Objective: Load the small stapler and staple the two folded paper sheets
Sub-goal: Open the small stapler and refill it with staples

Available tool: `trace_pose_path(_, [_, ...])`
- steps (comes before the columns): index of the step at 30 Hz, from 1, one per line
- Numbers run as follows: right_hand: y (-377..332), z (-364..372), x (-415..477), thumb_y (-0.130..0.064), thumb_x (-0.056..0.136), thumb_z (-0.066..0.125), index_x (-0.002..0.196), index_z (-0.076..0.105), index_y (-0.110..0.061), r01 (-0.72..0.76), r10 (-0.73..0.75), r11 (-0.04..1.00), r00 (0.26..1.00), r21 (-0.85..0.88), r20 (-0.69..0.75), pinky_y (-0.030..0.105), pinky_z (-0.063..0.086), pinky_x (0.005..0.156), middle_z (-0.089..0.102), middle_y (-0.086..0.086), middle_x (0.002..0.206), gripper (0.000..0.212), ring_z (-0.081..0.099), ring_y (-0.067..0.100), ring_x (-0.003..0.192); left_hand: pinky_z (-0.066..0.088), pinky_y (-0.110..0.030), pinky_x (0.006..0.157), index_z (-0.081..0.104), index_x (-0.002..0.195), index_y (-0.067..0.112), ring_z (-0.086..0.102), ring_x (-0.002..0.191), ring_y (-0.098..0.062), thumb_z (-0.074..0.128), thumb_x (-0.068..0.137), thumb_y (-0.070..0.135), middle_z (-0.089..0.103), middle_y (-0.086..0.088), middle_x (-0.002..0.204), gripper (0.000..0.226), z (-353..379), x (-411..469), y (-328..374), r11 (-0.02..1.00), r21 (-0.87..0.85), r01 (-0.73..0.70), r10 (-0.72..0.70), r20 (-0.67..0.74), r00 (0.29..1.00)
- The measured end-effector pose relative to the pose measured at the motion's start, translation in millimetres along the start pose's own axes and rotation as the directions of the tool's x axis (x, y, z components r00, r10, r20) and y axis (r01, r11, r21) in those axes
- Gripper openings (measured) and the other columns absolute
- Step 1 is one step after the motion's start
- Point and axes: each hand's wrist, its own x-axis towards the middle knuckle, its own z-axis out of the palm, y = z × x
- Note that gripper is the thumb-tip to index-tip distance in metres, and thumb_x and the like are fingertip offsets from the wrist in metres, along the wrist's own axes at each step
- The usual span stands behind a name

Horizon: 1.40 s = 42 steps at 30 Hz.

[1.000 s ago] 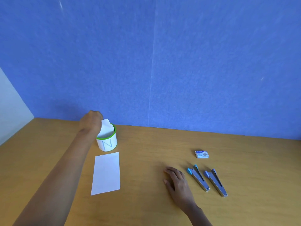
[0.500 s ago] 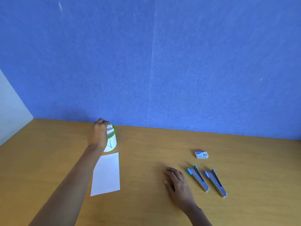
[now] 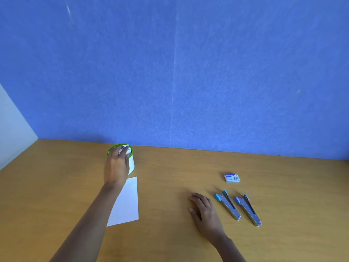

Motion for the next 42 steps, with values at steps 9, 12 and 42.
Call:
trace_pose_path(9, [-8,-21,2,-0.001,0.085,0.058,0.117,0.062,-0.011,-0.095,0.08,0.993,0.978,-0.069,-0.192,0.022,0.038,0.091,0.06,0.001,0.118,0.034,0.055,0.022,0.108,0.053,-0.042,0.067,0.069,0.098,0.002,0.061,0.093,-0.039,0.063,0.076,-0.012,0.066,-0.016,0.1,0.026,15,-72,32,0.985,-0.158,0.071,-0.067,0.029,0.997])
trace_pose_path(12, [5,-43,-2,0.007,0.08,0.064,0.105,0.066,-0.006,-0.23,0.193,0.973,0.855,-0.02,-0.481,0.029,0.043,0.08,0.066,0.007,0.104,0.029,0.058,0.031,0.091,0.052,-0.039,0.069,0.07,0.099,0.005,0.06,0.095,-0.035,0.063,0.078,-0.008,0.067,-0.011,0.101,0.025,21,-96,39,0.982,-0.157,0.1,-0.083,0.113,0.99])
trace_pose_path(42, [-78,-49,-2,-0.009,0.086,0.066,0.125,0.055,-0.027,-0.001,0.177,0.947,0.836,0.32,-0.52,0.017,0.047,0.078,0.056,-0.028,0.113,0.044,0.055,0.007,0.094,0.045,-0.005,0.073,0.07,0.096,0.025,0.065,0.087,0.001,0.065,0.087,0.022,0.072,0.011,0.096,0.01,-2,-110,140,0.518,-0.75,0.411,-0.096,0.426,0.9])
